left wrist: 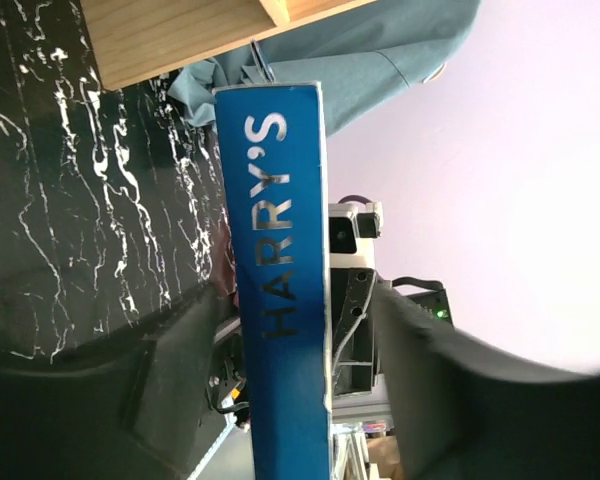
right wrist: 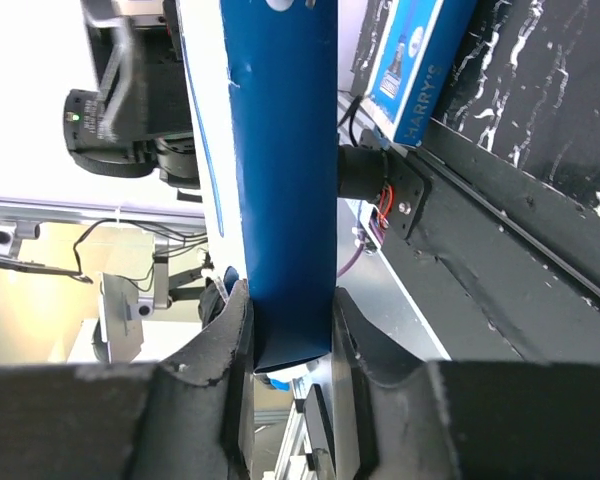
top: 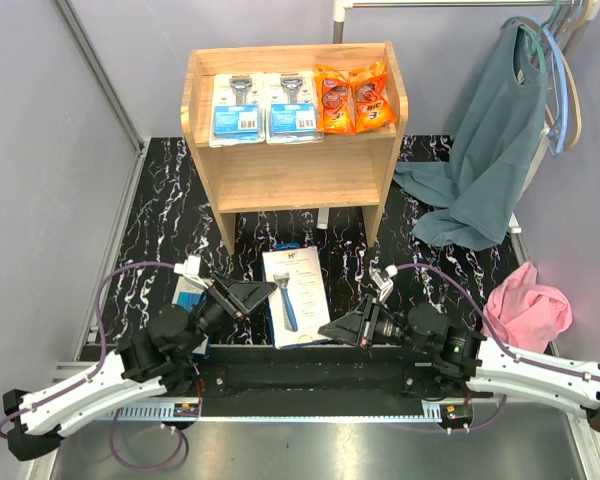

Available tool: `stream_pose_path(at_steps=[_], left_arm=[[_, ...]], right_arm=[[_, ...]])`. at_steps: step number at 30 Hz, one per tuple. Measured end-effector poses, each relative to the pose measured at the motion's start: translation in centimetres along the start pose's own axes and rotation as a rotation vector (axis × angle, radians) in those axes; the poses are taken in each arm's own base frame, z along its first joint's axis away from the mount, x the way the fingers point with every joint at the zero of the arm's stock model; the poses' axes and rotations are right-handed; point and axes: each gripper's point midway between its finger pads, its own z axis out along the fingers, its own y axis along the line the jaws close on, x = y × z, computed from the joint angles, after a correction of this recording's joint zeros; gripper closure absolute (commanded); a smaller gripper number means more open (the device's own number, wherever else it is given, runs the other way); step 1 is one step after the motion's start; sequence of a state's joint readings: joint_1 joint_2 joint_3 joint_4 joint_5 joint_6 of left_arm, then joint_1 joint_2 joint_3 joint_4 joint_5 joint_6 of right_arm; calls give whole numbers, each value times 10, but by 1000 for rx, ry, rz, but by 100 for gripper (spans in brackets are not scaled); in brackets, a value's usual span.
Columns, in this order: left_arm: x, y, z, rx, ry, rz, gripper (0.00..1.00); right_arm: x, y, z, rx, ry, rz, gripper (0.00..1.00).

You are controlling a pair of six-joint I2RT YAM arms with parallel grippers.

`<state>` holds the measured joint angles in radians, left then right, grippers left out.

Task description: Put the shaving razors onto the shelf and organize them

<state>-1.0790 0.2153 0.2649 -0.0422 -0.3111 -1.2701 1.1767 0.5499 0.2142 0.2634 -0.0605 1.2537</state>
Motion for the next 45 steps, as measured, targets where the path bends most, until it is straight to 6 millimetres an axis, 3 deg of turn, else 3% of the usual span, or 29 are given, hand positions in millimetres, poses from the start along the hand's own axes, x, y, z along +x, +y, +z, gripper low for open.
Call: stream_pose_path(at_steps=[3, 12, 18, 23, 26, 32, 36, 41, 45], left_arm=[[-3, -2, -3, -20, -3, 24, 1], [-24, -11, -18, -197, 6, 172, 1], [-37, 22, -36, -505, 24, 295, 1], [-52, 59, -69, -796, -10, 325, 1], [-62, 71, -86, -897, -54, 315, 1], [-74, 75, -101, -930, -142, 257, 1], [-81, 70, -110, -877, -176, 212, 1], [-84, 69, -116, -854, -182, 208, 1], [-83, 71, -116, -875, -164, 245, 1]], right_arm=[[0, -4, -2, 18, 0, 1, 94], [2, -21, -4, 89, 3, 1, 94], [4, -30, -3, 146, 20, -11, 94], [5, -32, -2, 163, 25, -17, 94], [5, -33, -2, 170, 27, -20, 94], [5, -34, 3, 200, 37, -34, 93], [1, -22, 12, 210, 44, -62, 93], [-8, 4, 40, 218, 60, -124, 92], [-10, 14, 63, 231, 90, -166, 92]])
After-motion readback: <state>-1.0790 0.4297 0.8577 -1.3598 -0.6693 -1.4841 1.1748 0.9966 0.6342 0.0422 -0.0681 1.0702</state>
